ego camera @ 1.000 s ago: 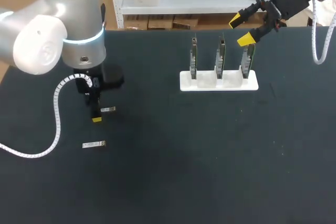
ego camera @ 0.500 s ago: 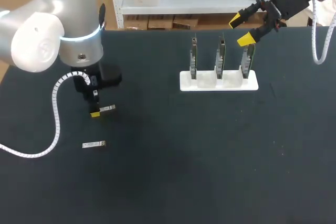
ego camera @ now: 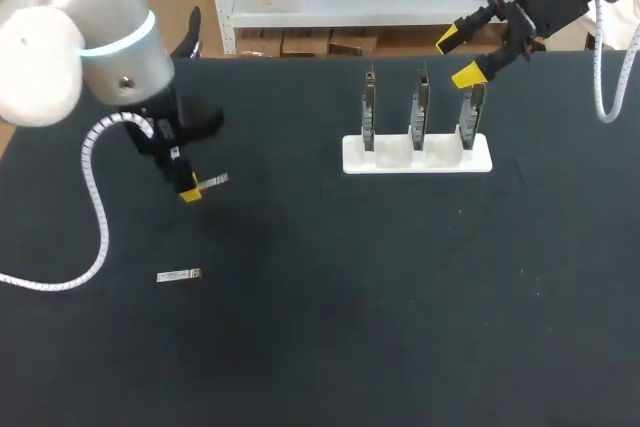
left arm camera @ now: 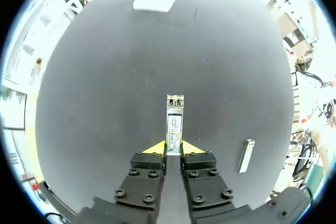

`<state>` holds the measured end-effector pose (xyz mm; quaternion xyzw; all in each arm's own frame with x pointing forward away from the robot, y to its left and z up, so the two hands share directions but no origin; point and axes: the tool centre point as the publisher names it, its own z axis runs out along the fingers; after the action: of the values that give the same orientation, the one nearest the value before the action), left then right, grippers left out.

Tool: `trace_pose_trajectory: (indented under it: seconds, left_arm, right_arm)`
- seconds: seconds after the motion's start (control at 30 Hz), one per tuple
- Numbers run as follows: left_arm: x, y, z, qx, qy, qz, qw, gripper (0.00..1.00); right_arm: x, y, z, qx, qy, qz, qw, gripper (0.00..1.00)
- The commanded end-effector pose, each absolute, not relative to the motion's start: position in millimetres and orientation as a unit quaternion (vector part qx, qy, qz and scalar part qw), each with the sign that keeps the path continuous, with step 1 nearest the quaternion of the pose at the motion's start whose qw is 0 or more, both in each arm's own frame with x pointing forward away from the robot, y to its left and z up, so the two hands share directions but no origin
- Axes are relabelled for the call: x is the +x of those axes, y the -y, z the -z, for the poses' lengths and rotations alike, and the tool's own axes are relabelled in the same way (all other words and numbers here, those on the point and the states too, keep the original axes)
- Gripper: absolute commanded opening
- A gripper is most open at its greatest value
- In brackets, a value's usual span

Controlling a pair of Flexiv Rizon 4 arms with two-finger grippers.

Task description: Pick up the optical module with the left hand, and insert it into the network port with the right hand.

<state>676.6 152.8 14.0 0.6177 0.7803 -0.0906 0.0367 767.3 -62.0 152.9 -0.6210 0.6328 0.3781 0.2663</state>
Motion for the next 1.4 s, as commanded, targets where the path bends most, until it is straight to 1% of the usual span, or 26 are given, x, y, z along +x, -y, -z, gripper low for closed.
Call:
trace_pose_trajectory:
  seconds: [0.03, 0.1, 0.23, 0.3, 0.93, 1.03, 1.17, 1.4]
  left_arm:
    - [669.1, -153.8, -33.3, 0.624, -0.761, 0.137, 0.110, 0.00]
    - [670.8, -148.8, -38.8, 0.628, -0.750, 0.155, 0.134, 0.00]
    - [674.0, -142.9, -46.1, 0.627, -0.743, 0.177, 0.154, 0.00]
    - [674.4, -142.7, -50.8, 0.625, -0.747, 0.159, 0.163, 0.00]
    - [674.4, -143.2, -51.9, 0.621, -0.754, 0.145, 0.158, 0.00]
    - [668.6, -139.0, -54.5, 0.609, -0.755, 0.157, 0.185, 0.00]
    - [680.4, -111.8, -65.0, 0.606, -0.741, 0.178, 0.228, 0.00]
    - [724.0, -50.8, -105.0, 0.601, -0.688, 0.218, 0.344, 0.00]
  right_arm:
    - [768.8, 61.9, -152.4, -0.621, -0.632, -0.379, 0.266, 1.00]
    - [768.8, 61.9, -152.4, -0.621, -0.632, -0.379, 0.266, 1.00]
    - [768.8, 61.9, -152.4, -0.621, -0.632, -0.379, 0.266, 1.00]
    - [768.8, 61.9, -152.4, -0.621, -0.632, -0.379, 0.266, 1.00]
    - [768.8, 61.9, -152.4, -0.621, -0.632, -0.379, 0.266, 1.00]
    - [768.8, 61.9, -152.4, -0.621, -0.632, -0.379, 0.266, 1.00]
    - [768.8, 61.9, -152.4, -0.621, -0.632, -0.379, 0.266, 1.00]
    - [768.8, 61.9, -152.4, -0.621, -0.632, -0.379, 0.266, 1.00]
